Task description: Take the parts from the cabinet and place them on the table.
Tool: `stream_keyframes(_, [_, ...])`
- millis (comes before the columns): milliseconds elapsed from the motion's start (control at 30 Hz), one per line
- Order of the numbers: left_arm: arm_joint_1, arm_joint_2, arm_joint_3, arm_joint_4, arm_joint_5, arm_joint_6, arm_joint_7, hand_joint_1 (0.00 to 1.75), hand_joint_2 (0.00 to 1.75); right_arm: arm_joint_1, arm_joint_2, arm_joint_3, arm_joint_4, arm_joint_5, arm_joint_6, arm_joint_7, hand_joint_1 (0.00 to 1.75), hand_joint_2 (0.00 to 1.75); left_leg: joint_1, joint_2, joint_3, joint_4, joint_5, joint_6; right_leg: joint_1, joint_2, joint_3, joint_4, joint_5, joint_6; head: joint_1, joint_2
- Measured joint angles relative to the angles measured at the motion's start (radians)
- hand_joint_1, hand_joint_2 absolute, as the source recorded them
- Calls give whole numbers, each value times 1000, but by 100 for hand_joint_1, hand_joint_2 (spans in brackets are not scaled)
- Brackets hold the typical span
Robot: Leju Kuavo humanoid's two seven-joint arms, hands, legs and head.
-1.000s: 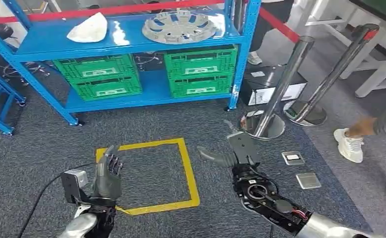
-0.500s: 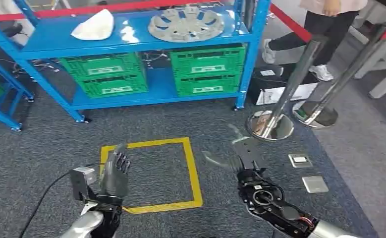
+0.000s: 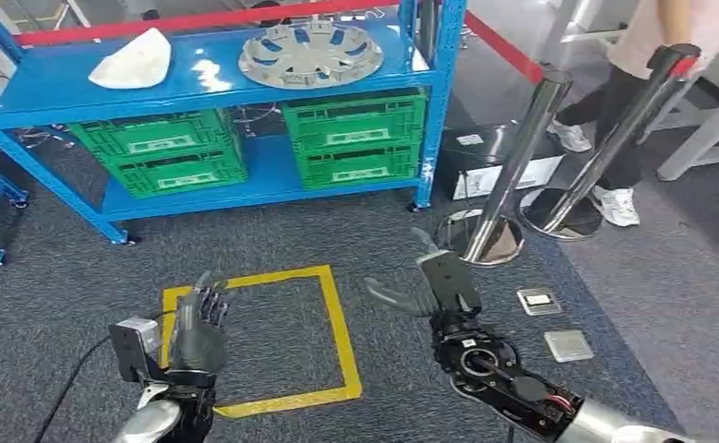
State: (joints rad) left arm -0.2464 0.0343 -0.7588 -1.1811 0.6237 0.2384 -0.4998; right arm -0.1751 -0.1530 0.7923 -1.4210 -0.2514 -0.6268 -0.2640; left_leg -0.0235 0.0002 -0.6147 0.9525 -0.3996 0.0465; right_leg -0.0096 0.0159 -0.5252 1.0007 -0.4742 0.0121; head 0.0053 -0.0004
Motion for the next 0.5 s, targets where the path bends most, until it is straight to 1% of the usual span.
stream_keyframes(33, [2, 0, 0, -1, 0, 1, 0, 0, 0, 0, 0, 1, -2, 0, 0, 0, 0, 175, 2, -1, 14, -11, -2, 2, 2, -1, 8, -7, 4, 7, 3, 0])
stream_keyframes(67, [3, -2, 0, -5, 0, 1, 0, 0, 0, -1, 0, 0, -3, 0, 0, 0, 0, 175, 13, -3, 37, -25, 6, -4, 0, -3, 5, -4, -7, 8, 1, 0])
stream_keyframes(100, [3, -1, 0, -5, -1, 0, -1, 0, 0, -1, 0, 0, -3, 0, 0, 0, 0, 175, 14, -3, 55, -33, 4, -5, 1, -4, 6, 26, -20, 15, 6, 0])
stream_keyframes(133, [1, -2, 0, -6, -1, 0, 0, 0, 0, -4, 0, 0, -4, 1, -2, 0, 0, 175, 15, -3, 63, -35, 0, -2, 1, -4, -23, 89, -47, 22, 10, 0])
stream_keyframes(167, [2, -3, 0, -7, -1, -1, 0, 0, 0, -4, 0, 1, -4, 1, -3, 1, 0, 175, 16, -2, 68, -35, -5, -4, -2, -6, -69, 166, -76, 27, 18, 0])
stream_keyframes(200, [4, -3, -2, -7, 0, -3, 1, 0, 0, 0, 0, 2, -4, 1, -3, 1, 0, 175, 17, -2, 73, -35, -12, -4, -6, -6, -116, 237, -104, 28, 21, 0])
stream_keyframes(233, [6, -3, -2, -7, 0, -3, 2, 0, 0, 3, 0, 2, -3, 1, -4, 1, 0, 175, 18, -2, 78, -34, -18, -6, -9, -6, -149, 277, -118, 33, 22, 0])
stream_keyframes(267, [8, -3, -2, -7, 0, -4, 2, 0, 0, 5, -1, 2, -3, 1, -6, 2, 0, 175, 20, -3, 84, -32, -24, -9, -12, -7, -163, 274, -105, 34, 27, 0])
stream_keyframes(300, [9, -3, -2, -7, 1, -5, 2, 0, 0, 5, -2, 2, -3, 1, -10, 3, 0, 175, 24, -5, 94, -29, -34, -14, -15, -8, -154, 222, -64, 38, 29, 0])
stream_keyframes(333, [8, -3, -2, -7, 1, -6, 2, 0, 0, 5, -2, 2, -3, 1, -13, 3, 0, 175, 28, -5, 104, -23, -44, -20, -19, -9, -128, 141, -5, 42, 33, 0])
stream_keyframes(367, [8, -3, -3, -7, 1, -7, 2, 0, 0, 5, -3, 2, -3, 1, -14, 4, 0, 175, 32, -5, 114, -17, -57, -26, -23, -11, -96, 45, 63, 50, 37, 0])
stream_keyframes(400, [8, -2, -5, -7, 2, -8, 2, 0, 0, 6, -3, 2, -3, 1, -15, 5, 0, 175, 32, -4, 117, -13, -68, -35, -25, -11, -79, -1, 85, 57, 42, 0])
stream_keyframes(433, [6, -2, -7, -7, 2, -10, 2, 0, 0, 6, -3, 3, -3, 1, -16, 7, 0, 175, 30, -5, 116, -2, -72, -41, -18, -11, -93, -17, 38, 45, 44, 0])
stream_keyframes(467, [4, -3, -8, -8, 2, -13, 2, 0, 0, 7, -3, 3, -3, 1, -17, 8, 0, 175, 28, -5, 107, -5, -76, -47, -17, -11, -76, -7, 41, 25, 42, 0])
stream_keyframes(500, [5, -3, -10, -8, 2, -17, 2, 0, 0, 12, -3, 3, -4, 1, -21, 7, 0, 175, 27, -3, 115, -2, -79, -54, -16, -8, -81, -9, 52, 12, 34, 0])
